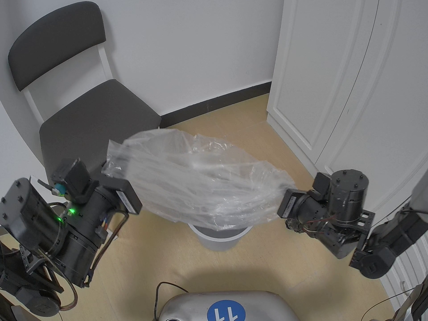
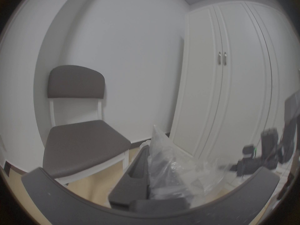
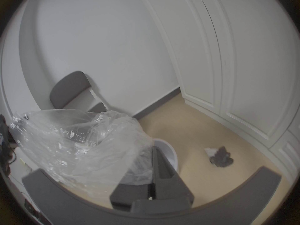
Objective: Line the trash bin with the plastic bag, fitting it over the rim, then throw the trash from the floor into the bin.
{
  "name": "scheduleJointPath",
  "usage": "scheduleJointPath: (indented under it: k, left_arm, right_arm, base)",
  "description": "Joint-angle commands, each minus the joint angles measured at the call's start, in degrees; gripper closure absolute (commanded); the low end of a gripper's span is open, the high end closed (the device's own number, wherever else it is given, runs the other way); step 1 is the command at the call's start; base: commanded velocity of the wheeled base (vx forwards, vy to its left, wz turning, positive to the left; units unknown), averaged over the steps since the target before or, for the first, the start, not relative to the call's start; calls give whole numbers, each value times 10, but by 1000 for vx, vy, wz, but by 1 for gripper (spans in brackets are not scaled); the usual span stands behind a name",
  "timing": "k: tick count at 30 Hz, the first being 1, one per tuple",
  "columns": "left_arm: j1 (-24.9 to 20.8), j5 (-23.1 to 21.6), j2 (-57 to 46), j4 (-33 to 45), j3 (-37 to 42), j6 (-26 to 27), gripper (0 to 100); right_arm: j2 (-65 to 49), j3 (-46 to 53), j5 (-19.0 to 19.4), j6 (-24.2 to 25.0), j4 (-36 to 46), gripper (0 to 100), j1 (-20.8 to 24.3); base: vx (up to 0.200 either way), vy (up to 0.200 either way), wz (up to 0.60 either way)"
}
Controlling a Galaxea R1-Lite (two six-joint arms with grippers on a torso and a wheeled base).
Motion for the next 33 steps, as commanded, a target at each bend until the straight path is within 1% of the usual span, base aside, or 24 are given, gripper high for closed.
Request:
scheduleJointPath:
  k: [1, 2, 3, 5, 7, 8, 12, 14, 15, 16, 21, 26, 29, 30, 31, 32, 33]
  left_arm:
    - [2, -27, 40, 35, 54, 2, 100]
    - [3, -27, 40, 54, 53, 2, 100]
    - [4, -27, 39, 65, 53, 1, 100]
    - [11, -28, 42, 86, 54, -3, 100]
    - [20, -33, 47, 103, 51, -4, 100]
    - [26, -35, 66, 117, 45, -10, 100]
    - [8, -26, 98, 108, 54, -20, 100]
    - [8, -25, 98, 105, 59, -21, 100]
    - [10, -25, 97, 104, 56, -21, 100]
    - [9, -25, 97, 104, 54, -21, 100]
    - [-6, -29, 100, 104, 62, -25, 100]
    - [-35, -27, 93, 103, 65, -58, 100]
    - [-39, -27, 81, 103, 65, -65, 100]
    - [-39, -27, 79, 103, 65, -66, 100]
    - [-39, -27, 79, 103, 59, -66, 100]
    - [-39, -28, 79, 103, 56, -66, 100]
    - [-39, -28, 79, 103, 56, -66, 100]
  right_arm:
    - [-192, 41, -4, 21, 146, 100, -5]
    - [-214, 41, -4, 22, 181, 100, -5]
    - [-223, 43, -5, 23, 193, 100, -5]
    - [-229, 58, -11, 23, 199, 100, -7]
    - [-224, 73, -10, 22, 195, 100, -9]
    - [-215, 82, -5, 22, 194, 100, -12]
    - [-198, 98, -6, 36, 182, 100, -31]
    - [-202, 114, 2, 42, 169, 100, -33]
    - [-199, 120, 20, 42, 159, 100, -33]
    - [-198, 123, 25, 40, 155, 100, -33]
    - [-202, 133, 30, 37, 152, 100, -29]
    - [-235, 143, 32, 31, 156, 100, -10]
    - [-247, 140, 46, 23, 161, 100, -9]
    - [-251, 138, 68, 16, 161, 100, -9]
    - [-252, 136, 97, 3, 161, 100, -8]
    - [-251, 135, 110, -5, 160, 100, -8]
    - [-250, 135, 112, -6, 160, 100, -7]
  base:
    - [0, 0, 0]
    - [0, 0, 0]
    - [0, 0, 0]
    - [0, 0, 0]
    - [0, 0, 0]
    - [0, 0, 0]
    - [0, 0, 0]
    - [0, 0, 0]
    - [0, 0, 0]
    - [0, 0, 0]
    - [0, 0, 0]
    - [0, 0, 0]
    - [0, 0, 0]
    - [0, 0, 0]
    - [0, 0, 0]
    - [0, 0, 0]
    - [0, 0, 0]
